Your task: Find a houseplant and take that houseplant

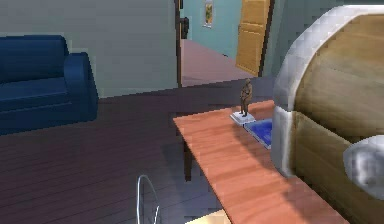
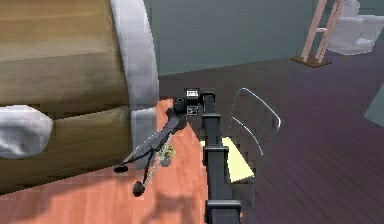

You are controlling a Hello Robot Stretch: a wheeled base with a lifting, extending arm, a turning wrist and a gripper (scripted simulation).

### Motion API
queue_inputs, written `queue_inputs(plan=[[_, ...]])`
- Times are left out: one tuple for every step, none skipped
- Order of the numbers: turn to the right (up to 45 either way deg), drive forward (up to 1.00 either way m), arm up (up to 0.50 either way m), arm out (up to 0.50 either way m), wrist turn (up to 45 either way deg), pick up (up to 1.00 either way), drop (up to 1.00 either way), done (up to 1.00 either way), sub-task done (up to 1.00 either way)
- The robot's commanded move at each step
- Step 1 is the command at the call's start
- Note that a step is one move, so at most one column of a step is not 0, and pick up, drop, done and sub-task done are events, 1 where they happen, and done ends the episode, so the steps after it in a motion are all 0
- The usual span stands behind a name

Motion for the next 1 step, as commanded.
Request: queue_inputs(plan=[[0.0,0.0,0.0,0.0,45.0,0.0,0.0,0.0,0.0]])
